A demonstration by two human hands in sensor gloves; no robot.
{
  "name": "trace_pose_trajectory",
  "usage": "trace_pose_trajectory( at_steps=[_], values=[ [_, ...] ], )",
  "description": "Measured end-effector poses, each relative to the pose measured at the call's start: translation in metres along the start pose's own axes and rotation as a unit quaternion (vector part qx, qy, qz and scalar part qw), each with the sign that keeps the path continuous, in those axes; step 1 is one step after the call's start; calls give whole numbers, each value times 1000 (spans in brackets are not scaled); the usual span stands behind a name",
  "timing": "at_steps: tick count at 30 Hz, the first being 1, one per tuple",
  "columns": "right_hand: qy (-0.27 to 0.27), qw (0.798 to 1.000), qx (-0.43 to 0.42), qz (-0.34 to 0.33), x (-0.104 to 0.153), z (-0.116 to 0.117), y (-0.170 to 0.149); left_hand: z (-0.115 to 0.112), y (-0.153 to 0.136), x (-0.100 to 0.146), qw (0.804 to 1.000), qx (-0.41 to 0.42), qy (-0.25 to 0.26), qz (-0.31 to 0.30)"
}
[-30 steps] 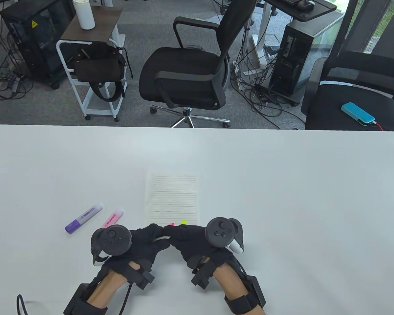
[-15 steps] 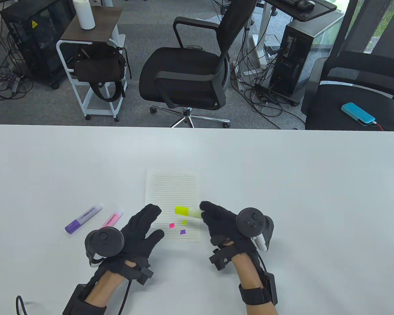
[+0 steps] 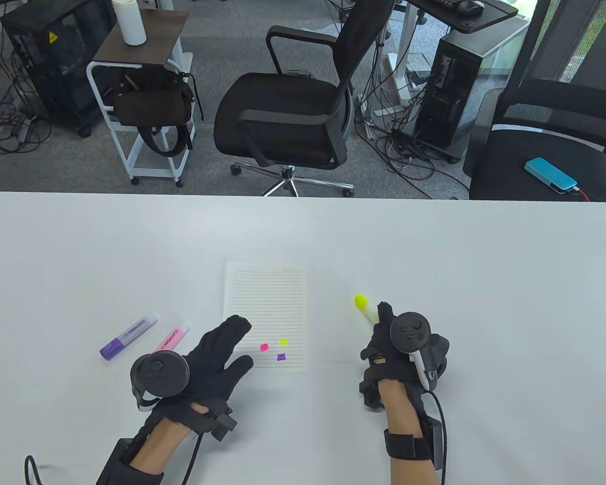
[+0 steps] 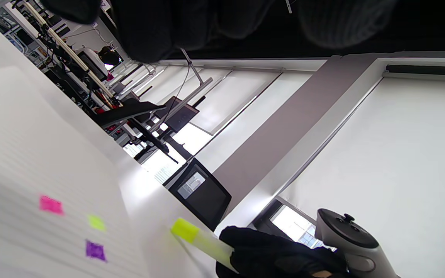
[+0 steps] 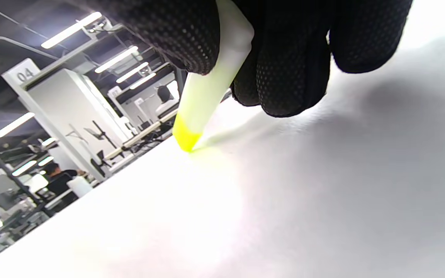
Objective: Apply highlighter ink on paper
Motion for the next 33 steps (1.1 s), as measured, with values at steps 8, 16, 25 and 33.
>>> trace_pose_trajectory(
  at_steps=[8,16,25,33],
  values=[
    [1,999,24,27,3,-3,1,-2,0,-1,1000,3,-13,2],
    [17,993,-110,-41,18,-12,33,-1,-1,-1,1000,9,-9,2],
    [148,916,-318,-196,57,18,99,4,0,-1,1000,20,4,-4],
    [211,871,-357,-263,82,29,126,7,1,0,999,40,16,-22]
  ],
)
Point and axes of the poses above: the tracker on the back of each hand, its own y axis roughly to the thumb side, its own x axis roughly from the fingertips to the wrist, z = x × y, the point moved 4 cm from there along -x, roughly from the wrist to the fingertips, and after that the axes turned 10 degrees about -y, right-handed, at the moved point
